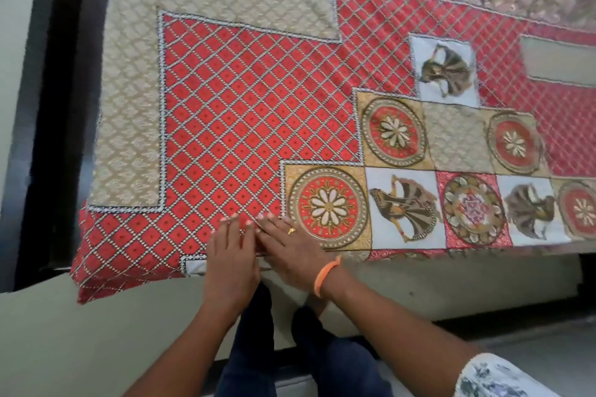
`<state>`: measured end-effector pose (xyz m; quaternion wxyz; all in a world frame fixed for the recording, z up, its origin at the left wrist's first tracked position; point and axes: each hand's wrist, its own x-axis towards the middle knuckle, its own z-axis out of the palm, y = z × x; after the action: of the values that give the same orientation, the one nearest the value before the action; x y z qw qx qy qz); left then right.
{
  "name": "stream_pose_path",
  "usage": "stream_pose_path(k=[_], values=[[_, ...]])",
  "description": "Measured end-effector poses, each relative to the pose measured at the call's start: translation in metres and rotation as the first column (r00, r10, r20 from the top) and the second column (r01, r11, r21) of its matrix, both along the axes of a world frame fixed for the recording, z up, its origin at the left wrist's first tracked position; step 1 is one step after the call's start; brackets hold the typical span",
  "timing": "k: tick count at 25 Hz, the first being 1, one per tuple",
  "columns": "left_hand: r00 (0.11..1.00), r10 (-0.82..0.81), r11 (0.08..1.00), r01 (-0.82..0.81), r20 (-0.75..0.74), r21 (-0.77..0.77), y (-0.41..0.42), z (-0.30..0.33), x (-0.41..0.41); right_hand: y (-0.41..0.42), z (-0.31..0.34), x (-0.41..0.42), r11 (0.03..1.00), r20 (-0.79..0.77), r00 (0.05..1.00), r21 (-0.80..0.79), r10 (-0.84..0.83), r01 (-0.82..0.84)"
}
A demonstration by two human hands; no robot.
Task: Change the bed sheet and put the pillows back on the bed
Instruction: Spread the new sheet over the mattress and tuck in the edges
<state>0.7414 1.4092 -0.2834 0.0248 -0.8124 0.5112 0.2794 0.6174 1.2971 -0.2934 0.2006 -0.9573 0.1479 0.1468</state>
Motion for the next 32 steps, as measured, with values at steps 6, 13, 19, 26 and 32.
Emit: stream_pose_path(k=[6,13,19,26,32], values=[[0.948,-0.318,0.935,0.307,-0.035,-0.18,-0.088,0.012,-0.086,-0.071,-0.001,-0.134,0.564,-0.055,0.574,-0.283,-0.817,0.775],[0.672,-0.737,0.676,0.733,-0.072,-0.076,-0.127,0.014,-0.202,-0.031,0.001,-0.236,0.741,-0.072,0.744,-0.19,-0.664,0.644],[0.705,-0.708,0.68,0.698,0.047,-0.225,-0.224,-0.001,-0.303,-0.133,-0.013,-0.335,0.273,0.212,0.31,-0.189,-0.927,0.943],[0.445,-0.894,0.448,0.889,0.058,0.089,-0.258,0.028,-0.441,-0.089,-0.04,-0.475,0.002,-0.425,-0.005,-0.016,-0.905,1.0],[0.489,-0.866,0.477,0.87,0.101,-0.121,-0.375,0.033,-0.576,-0.204,-0.025,-0.601,-0.8,-0.44,-0.668,0.313,-0.6,0.512]])
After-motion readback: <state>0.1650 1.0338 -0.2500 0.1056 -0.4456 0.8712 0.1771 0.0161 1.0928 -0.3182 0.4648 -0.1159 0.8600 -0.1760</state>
